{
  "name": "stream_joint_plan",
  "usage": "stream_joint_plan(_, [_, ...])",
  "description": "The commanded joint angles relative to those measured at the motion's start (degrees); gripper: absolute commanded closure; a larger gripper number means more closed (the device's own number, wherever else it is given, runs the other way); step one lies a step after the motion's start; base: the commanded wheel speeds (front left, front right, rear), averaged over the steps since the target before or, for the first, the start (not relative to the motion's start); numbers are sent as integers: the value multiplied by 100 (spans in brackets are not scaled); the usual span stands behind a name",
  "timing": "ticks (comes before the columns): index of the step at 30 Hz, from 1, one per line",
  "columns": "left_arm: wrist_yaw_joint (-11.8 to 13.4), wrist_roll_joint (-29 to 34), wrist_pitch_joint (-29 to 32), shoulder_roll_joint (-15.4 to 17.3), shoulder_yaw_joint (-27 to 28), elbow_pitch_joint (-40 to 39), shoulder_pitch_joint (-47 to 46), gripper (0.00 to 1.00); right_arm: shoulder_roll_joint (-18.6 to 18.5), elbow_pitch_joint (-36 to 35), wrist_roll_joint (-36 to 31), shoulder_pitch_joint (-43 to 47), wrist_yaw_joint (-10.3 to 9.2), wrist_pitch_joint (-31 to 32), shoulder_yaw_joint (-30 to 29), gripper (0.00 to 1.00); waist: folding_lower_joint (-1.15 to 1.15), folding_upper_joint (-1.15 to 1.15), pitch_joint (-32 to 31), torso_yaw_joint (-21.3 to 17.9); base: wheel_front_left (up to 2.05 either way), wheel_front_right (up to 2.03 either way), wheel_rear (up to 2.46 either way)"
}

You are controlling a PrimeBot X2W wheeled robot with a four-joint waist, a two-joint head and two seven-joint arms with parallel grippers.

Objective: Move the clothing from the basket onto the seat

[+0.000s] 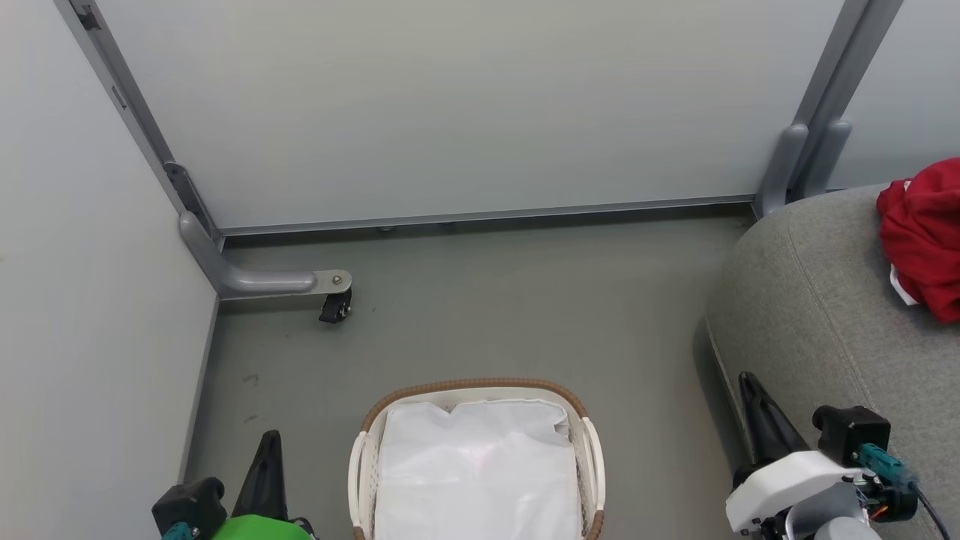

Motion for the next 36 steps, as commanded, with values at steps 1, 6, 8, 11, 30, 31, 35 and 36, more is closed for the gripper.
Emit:
stream_joint_plan(1, [-14,-232,55,11,70,-114,-77,100,-23,-96,276,-116,0,67,-41,100,0,0,1,-4,0,0,0])
stream_joint_plan(6, [-26,-727,194,11,144,-174,-122,100,-27,-156,829,-110,0,193,-66,100,0,0,2,-17,0,0,0])
stream_joint_plan(8, [-30,-911,246,11,173,-196,-140,100,-29,-177,1035,-109,-1,241,-77,100,0,0,3,-22,0,0,0])
stream_joint_plan(11, [-35,-1170,320,12,213,-225,-166,100,-31,-203,1325,-110,-1,310,-94,100,0,0,4,-30,0,0,0])
stream_joint_plan(30, [-76,-2691,757,15,452,-389,-324,100,-46,-328,3010,-147,-2,740,-218,100,0,0,9,-79,0,0,0])
stream_joint_plan(31, [-77,-2772,781,15,464,-397,-333,100,-46,-334,3096,-149,-2,760,-225,100,0,0,10,-82,0,0,0])
stream_joint_plan(35, [-83,-3048,863,15,508,-428,-365,100,-49,-355,3404,-158,-2,843,-250,100,0,0,11,-92,0,0,0])
stream_joint_plan(36, [-83,-3110,878,15,519,-435,-371,100,-50,-359,3470,-160,-2,860,-254,100,0,0,11,-95,0,0,0])
